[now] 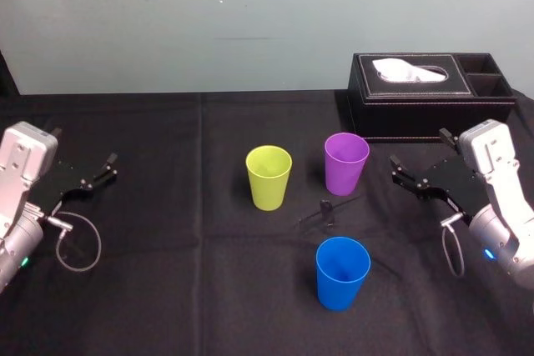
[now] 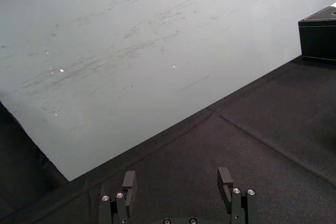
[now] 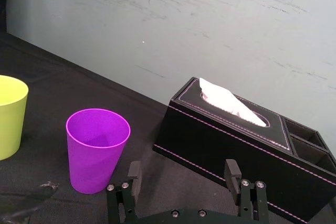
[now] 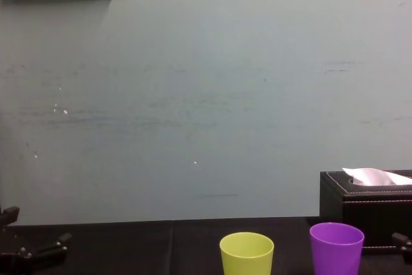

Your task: Stack the three plastic cups sequentially using one hand.

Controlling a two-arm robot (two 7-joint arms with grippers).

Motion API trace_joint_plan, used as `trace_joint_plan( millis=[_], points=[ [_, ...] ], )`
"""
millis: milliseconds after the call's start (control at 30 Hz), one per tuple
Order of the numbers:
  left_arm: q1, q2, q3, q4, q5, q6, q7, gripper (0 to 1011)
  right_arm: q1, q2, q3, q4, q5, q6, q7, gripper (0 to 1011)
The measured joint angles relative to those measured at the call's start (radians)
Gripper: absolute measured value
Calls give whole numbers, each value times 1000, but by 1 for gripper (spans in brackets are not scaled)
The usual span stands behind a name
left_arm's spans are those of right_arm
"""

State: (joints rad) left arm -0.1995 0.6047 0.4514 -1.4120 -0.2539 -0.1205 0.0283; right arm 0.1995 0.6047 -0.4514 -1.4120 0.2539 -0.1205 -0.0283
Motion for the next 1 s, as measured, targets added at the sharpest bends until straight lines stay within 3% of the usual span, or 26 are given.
trace_joint_plan(
  millis=[100,433,567,1000],
  points=[
    [0,0,0,0,0,0,0,1010,-3,1,3,-3,0,0,1,1000],
    [0,0,0,0,0,0,0,1010,-73,48,54,-101,21,0,51,1000],
    [0,0,0,0,0,0,0,1010,-122,88,91,-173,45,-1,86,1000],
    [0,0,0,0,0,0,0,1010,-233,191,174,-283,138,-11,225,1000]
  ],
)
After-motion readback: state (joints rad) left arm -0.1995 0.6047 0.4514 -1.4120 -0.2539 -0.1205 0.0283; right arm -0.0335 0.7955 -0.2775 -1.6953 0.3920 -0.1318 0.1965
